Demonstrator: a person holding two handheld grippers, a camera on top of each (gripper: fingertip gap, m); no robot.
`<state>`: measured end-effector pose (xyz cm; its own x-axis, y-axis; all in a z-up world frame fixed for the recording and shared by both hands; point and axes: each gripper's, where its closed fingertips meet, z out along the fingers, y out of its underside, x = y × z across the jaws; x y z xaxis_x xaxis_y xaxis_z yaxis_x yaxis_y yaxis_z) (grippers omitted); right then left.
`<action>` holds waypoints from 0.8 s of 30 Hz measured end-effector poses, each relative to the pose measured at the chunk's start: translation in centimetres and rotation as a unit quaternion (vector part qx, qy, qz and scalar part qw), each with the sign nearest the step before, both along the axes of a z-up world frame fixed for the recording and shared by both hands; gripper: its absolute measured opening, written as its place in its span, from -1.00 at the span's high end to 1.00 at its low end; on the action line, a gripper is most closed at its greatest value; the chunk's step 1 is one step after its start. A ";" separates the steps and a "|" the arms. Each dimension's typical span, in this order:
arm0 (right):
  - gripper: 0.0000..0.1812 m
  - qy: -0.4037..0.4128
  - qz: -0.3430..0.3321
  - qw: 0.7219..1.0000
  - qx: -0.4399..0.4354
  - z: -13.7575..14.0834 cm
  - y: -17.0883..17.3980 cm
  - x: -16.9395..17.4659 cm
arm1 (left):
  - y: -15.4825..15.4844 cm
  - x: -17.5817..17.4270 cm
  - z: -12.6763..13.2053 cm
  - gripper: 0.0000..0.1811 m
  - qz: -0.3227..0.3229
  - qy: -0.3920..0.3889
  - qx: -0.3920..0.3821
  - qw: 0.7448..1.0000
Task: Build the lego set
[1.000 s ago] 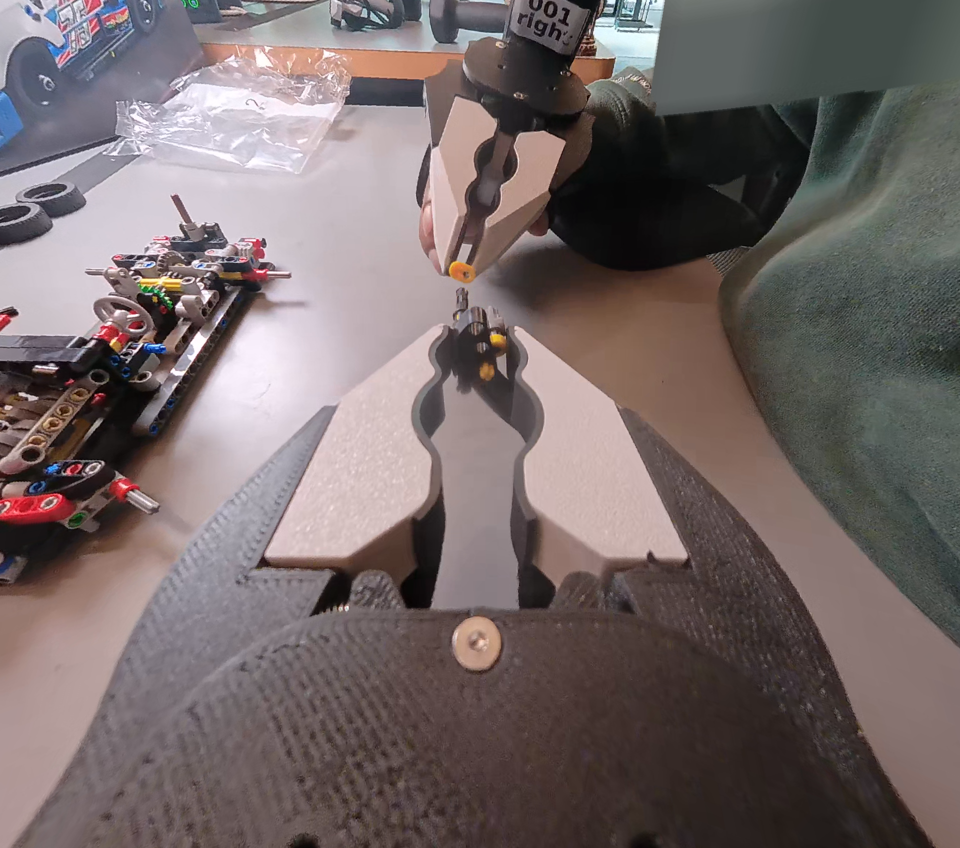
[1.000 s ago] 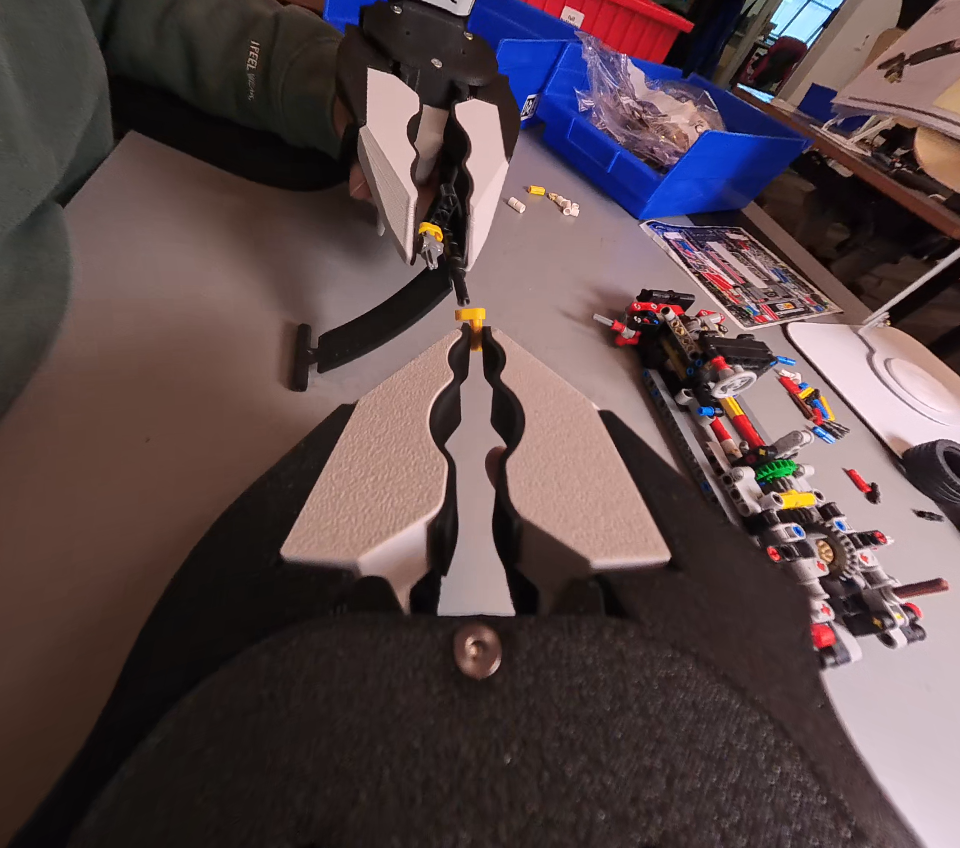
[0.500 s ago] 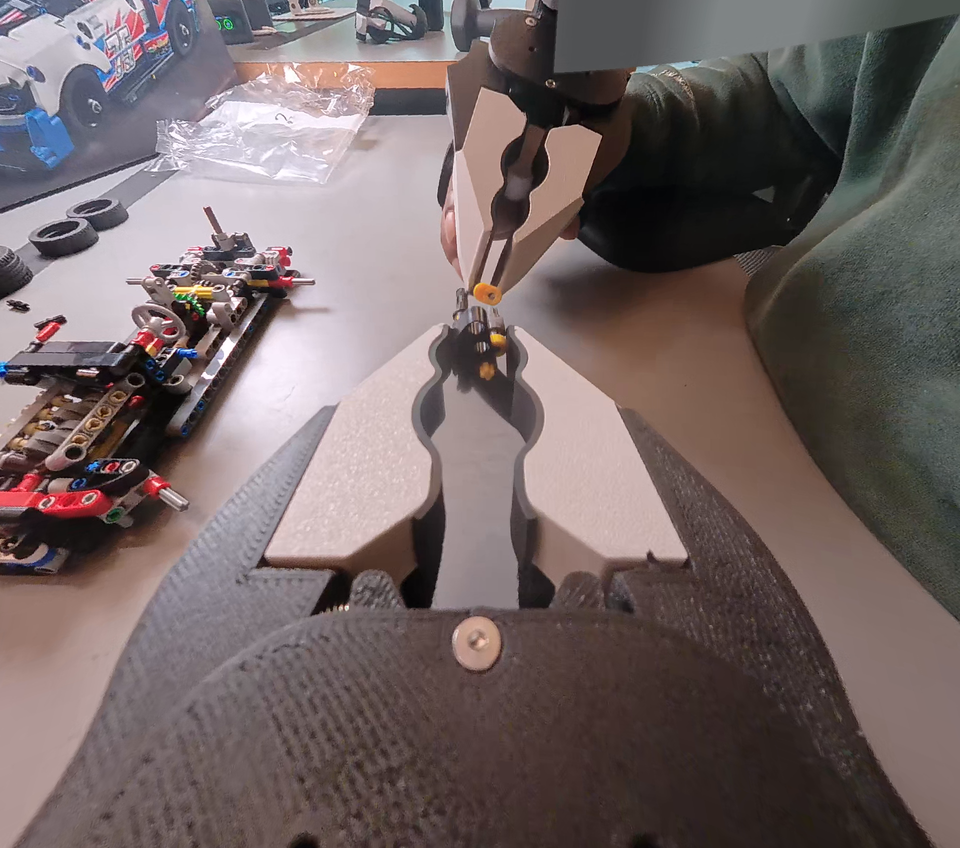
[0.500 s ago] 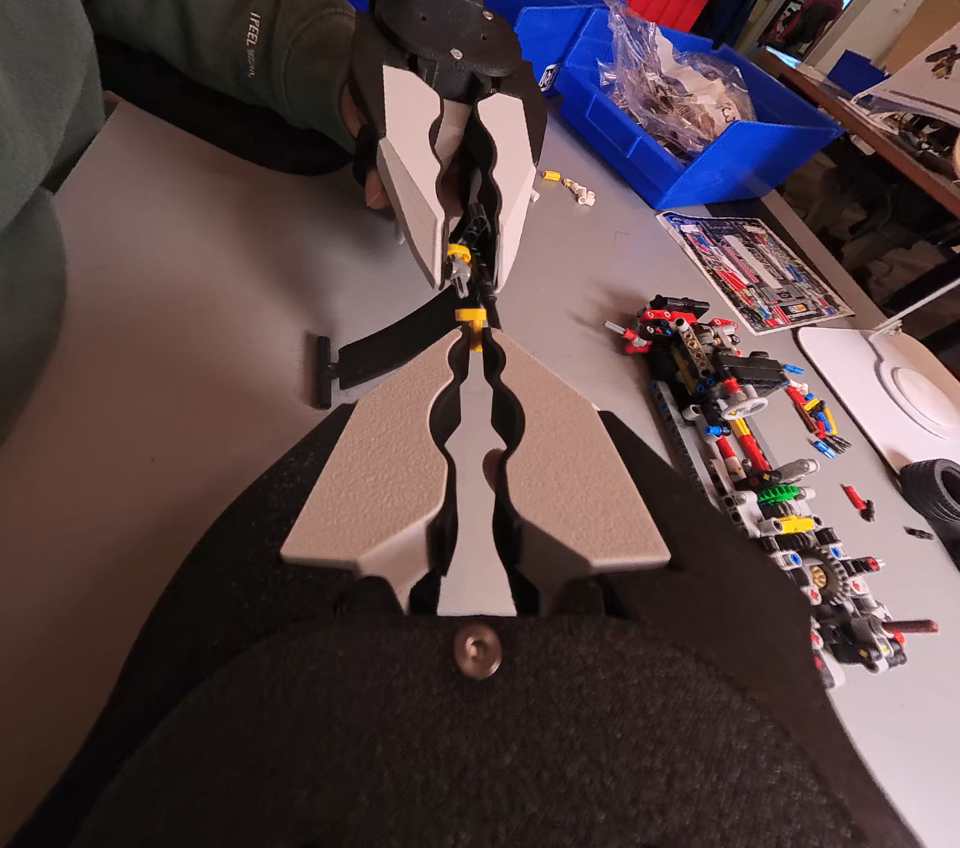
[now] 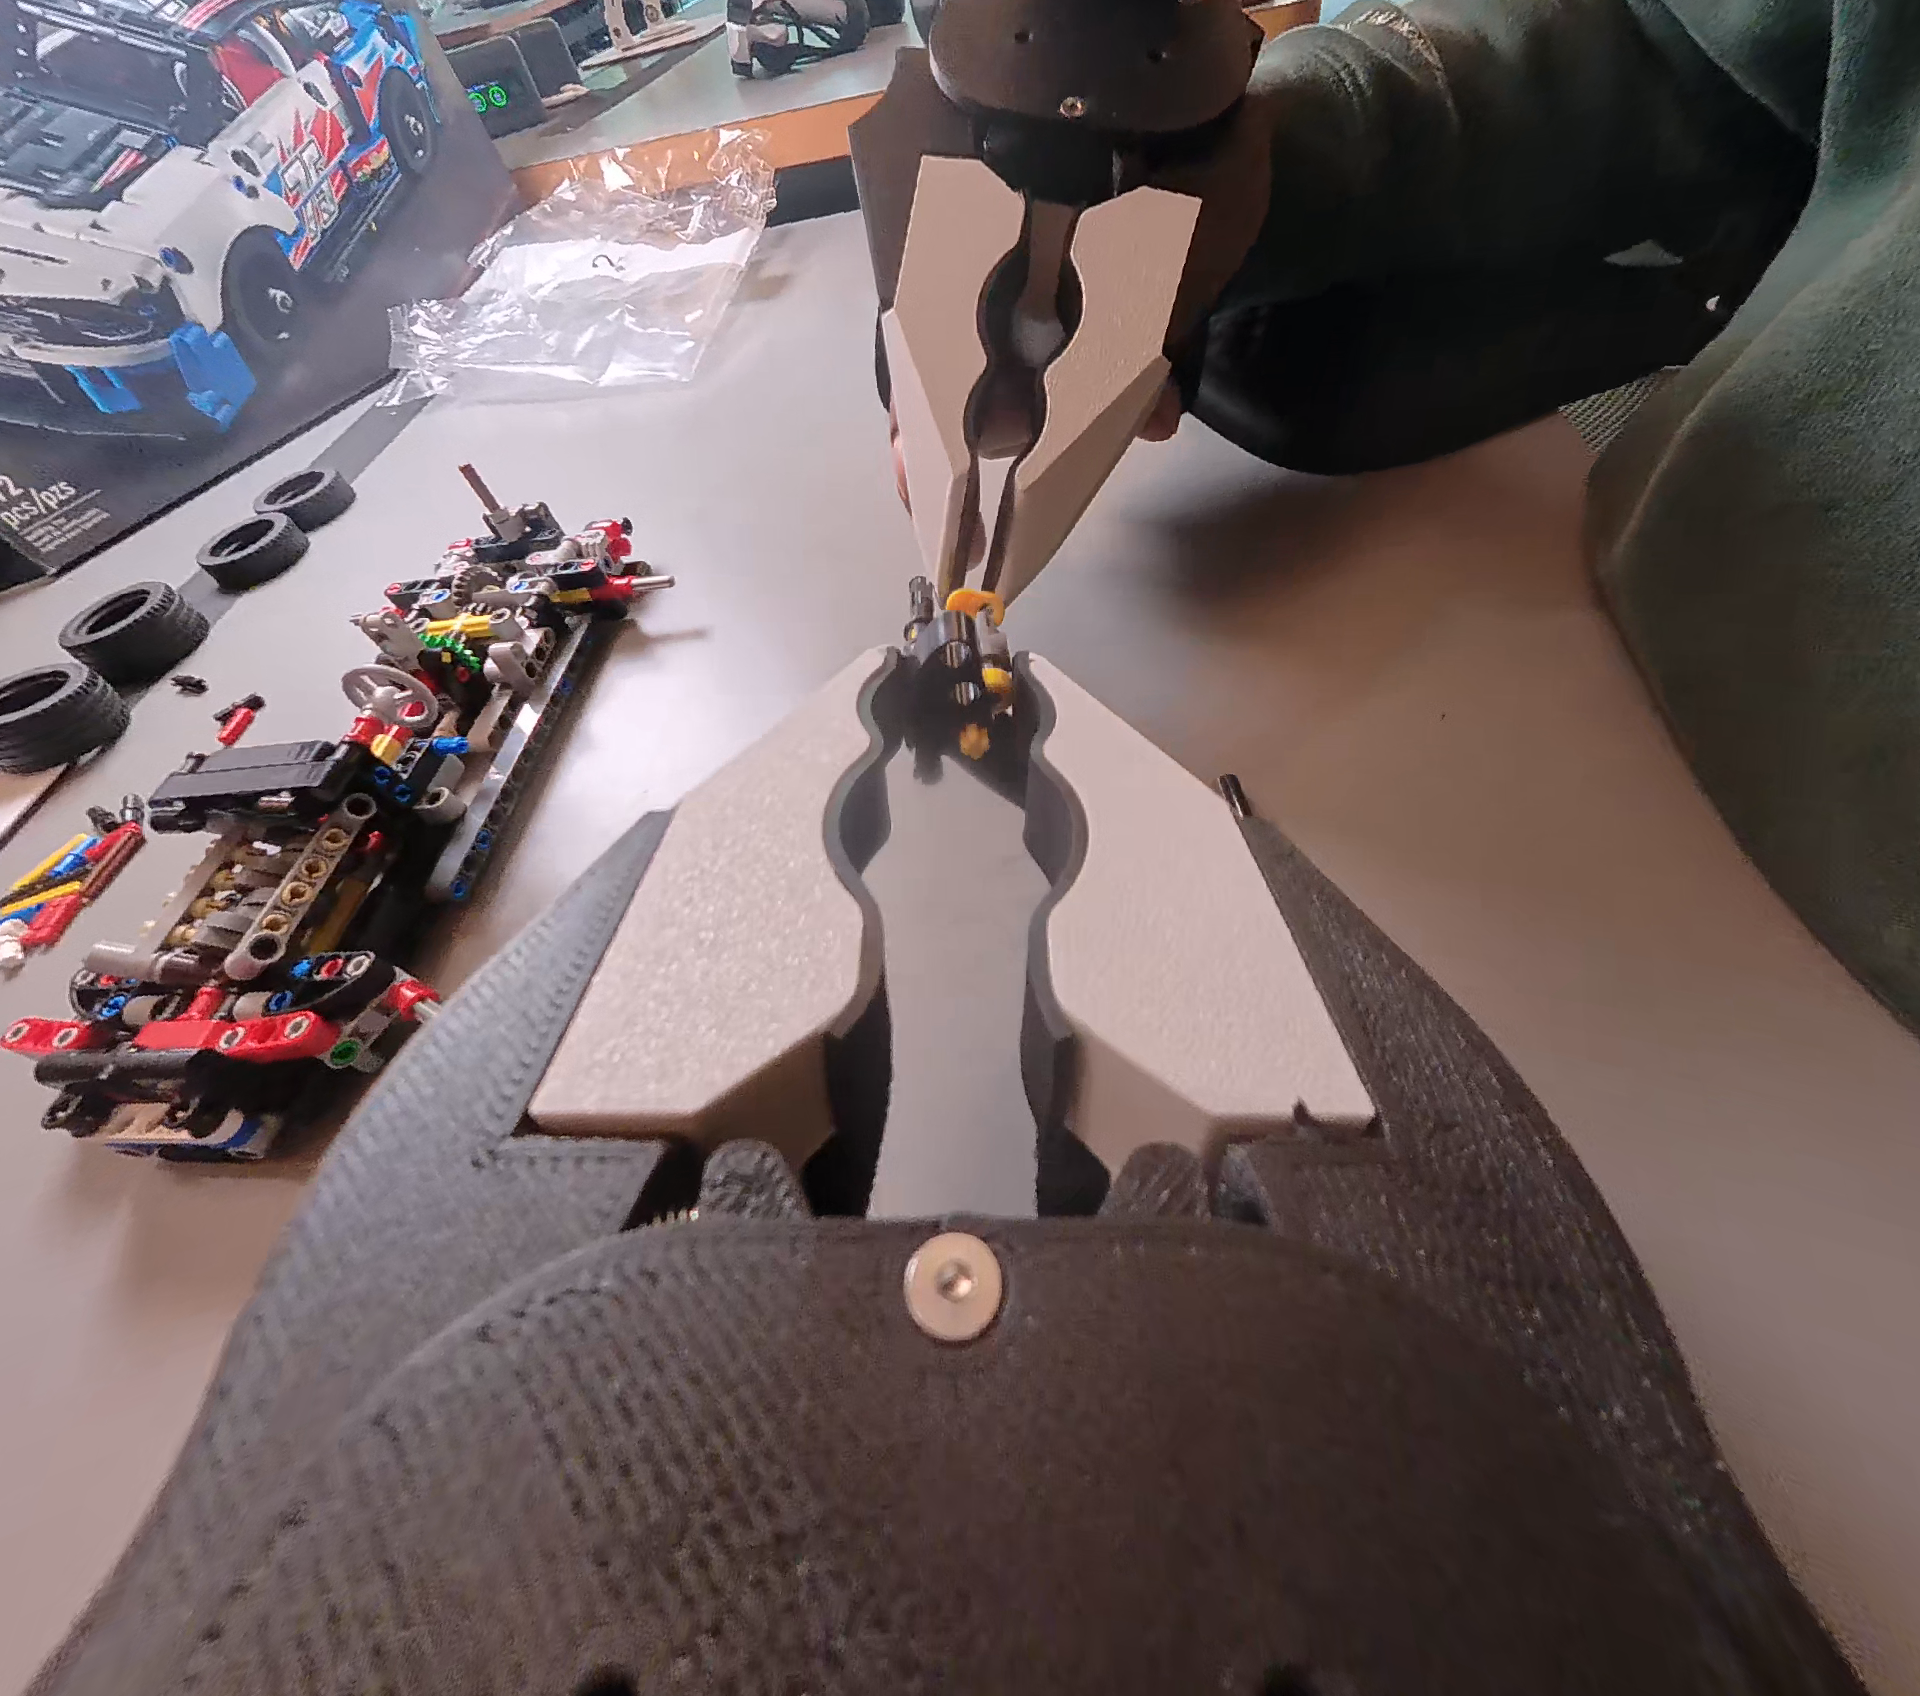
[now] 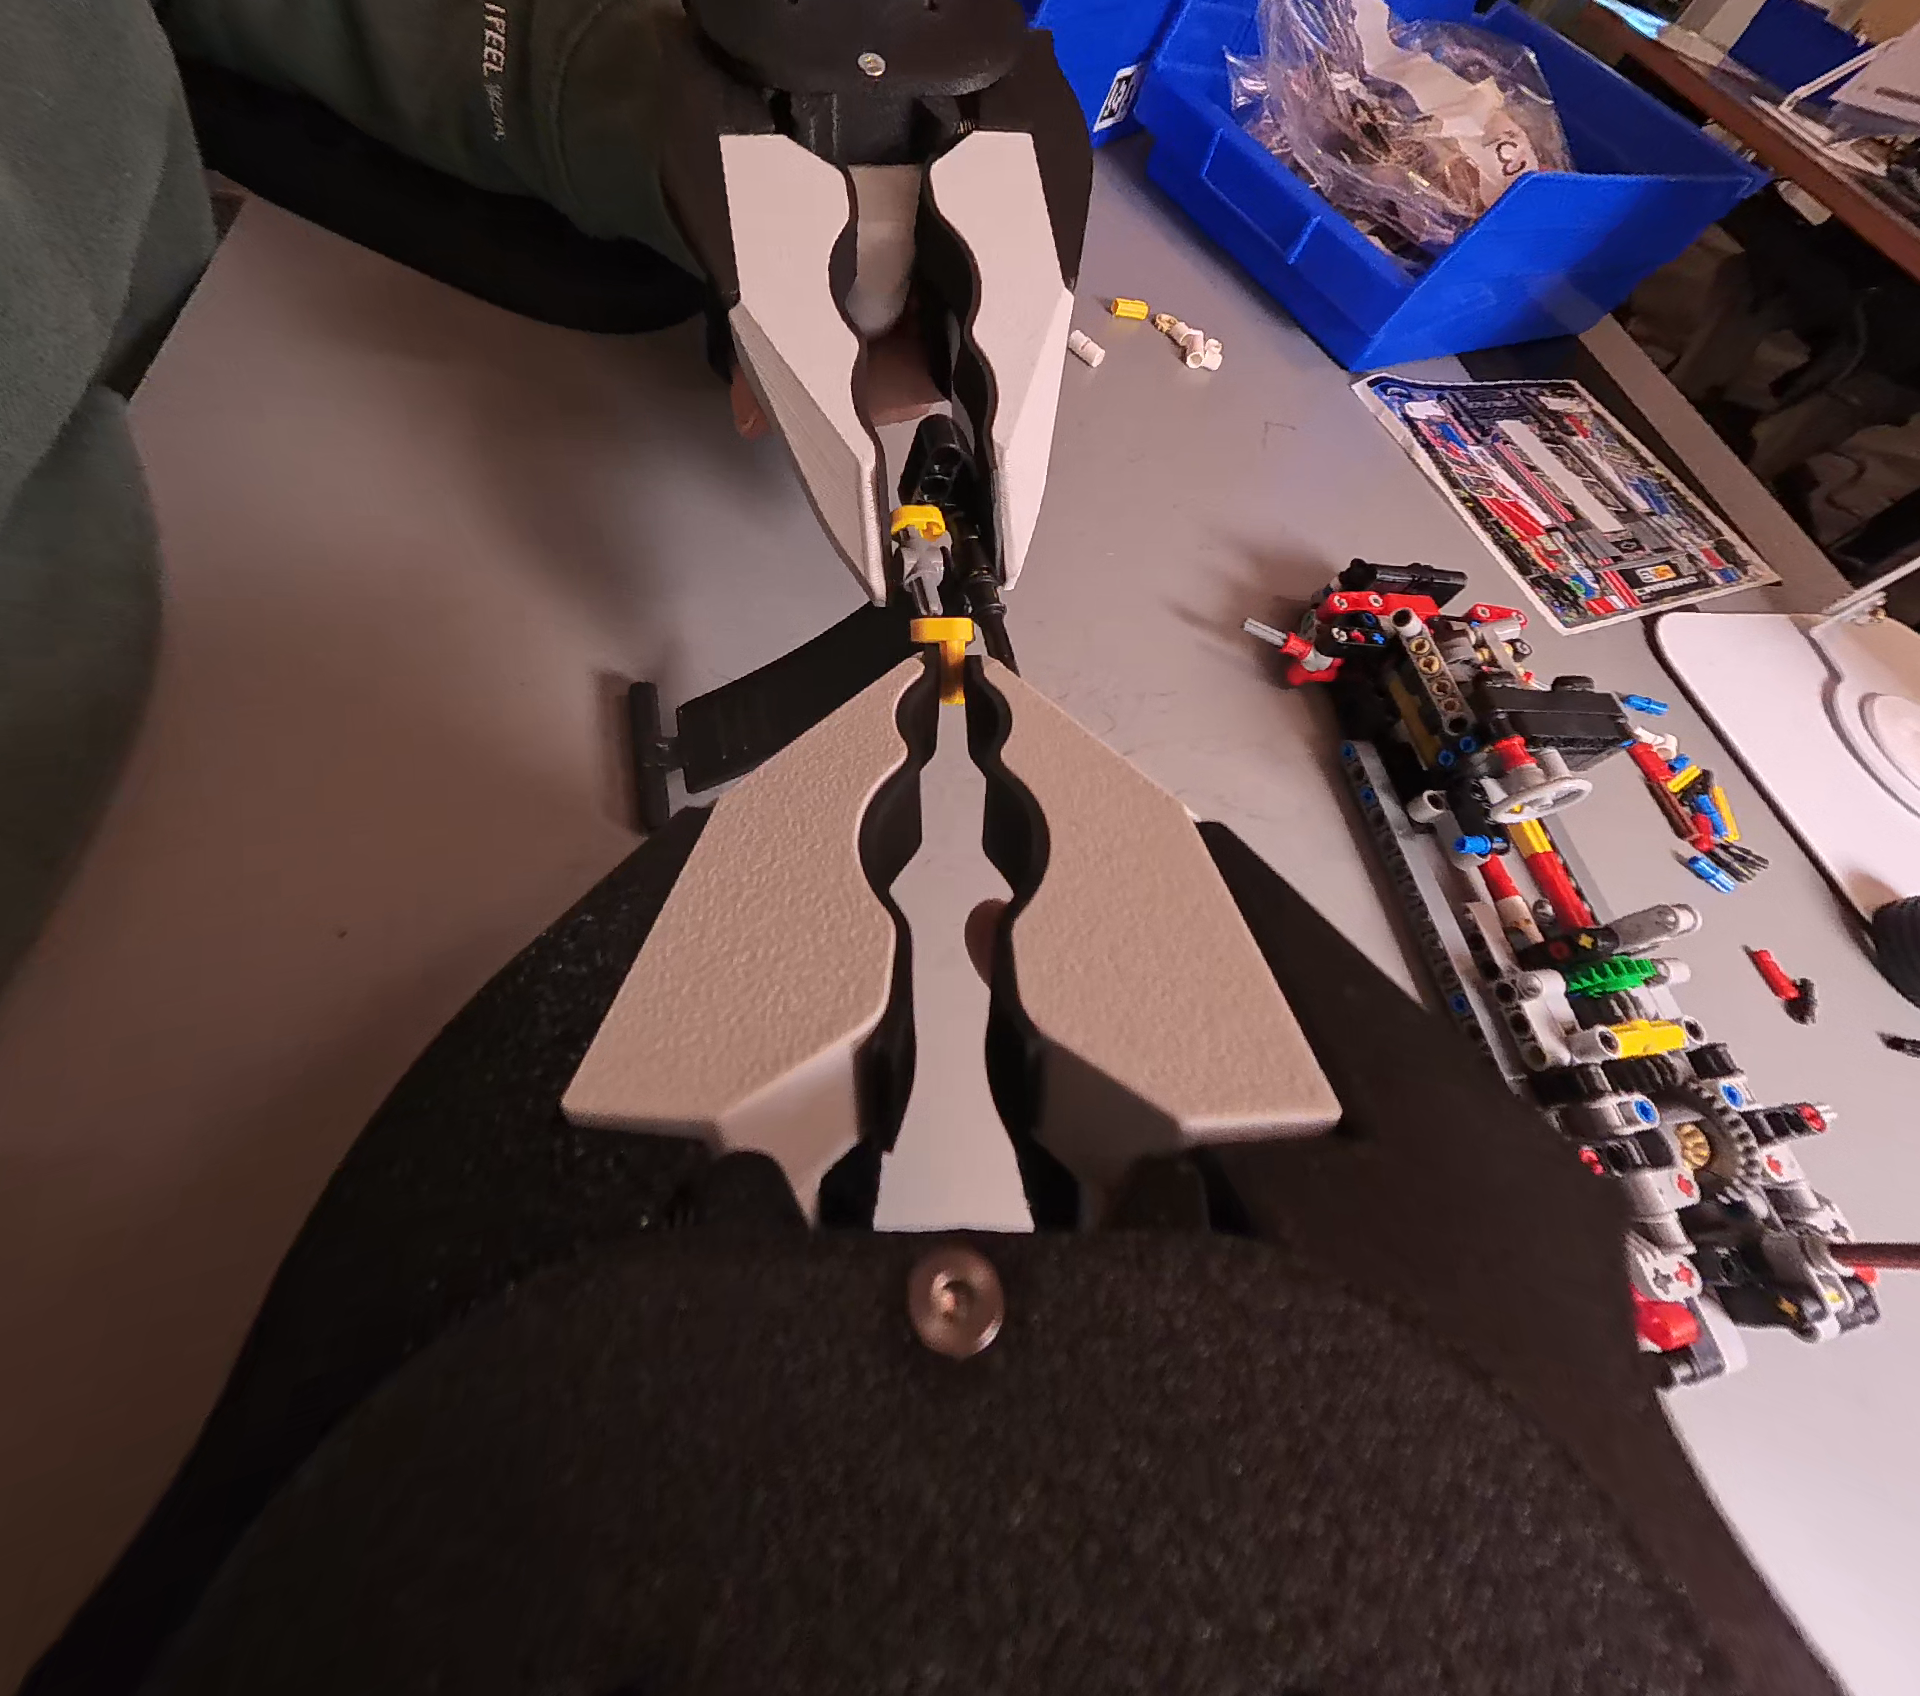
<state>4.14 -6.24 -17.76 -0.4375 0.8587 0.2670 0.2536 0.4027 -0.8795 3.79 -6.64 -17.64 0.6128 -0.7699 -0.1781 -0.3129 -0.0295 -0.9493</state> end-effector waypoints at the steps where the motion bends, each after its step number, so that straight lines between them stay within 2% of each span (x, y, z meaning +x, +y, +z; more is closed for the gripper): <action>1: 0.99 -0.002 -0.001 1.000 -0.001 0.0 0.0 0.0 | 0.0 0.0 0.0 0.80 0.000 0.001 0.002 1.000; 17: 0.99 -0.021 -0.008 1.000 -0.004 -0.2 -0.1 0.0 | 0.0 0.0 -0.2 0.80 0.001 0.027 0.023 0.999; 24: 0.99 -0.070 -0.006 0.998 -0.003 -0.4 -0.3 0.2 | -0.2 0.2 -0.4 0.80 -0.010 0.028 0.015 0.999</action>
<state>4.34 -6.52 -18.15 -0.4591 0.8658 0.1989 0.3791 0.3934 -0.8376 4.03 -6.87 -18.02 0.5864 -0.7756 -0.2337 -0.3650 0.0045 -0.9310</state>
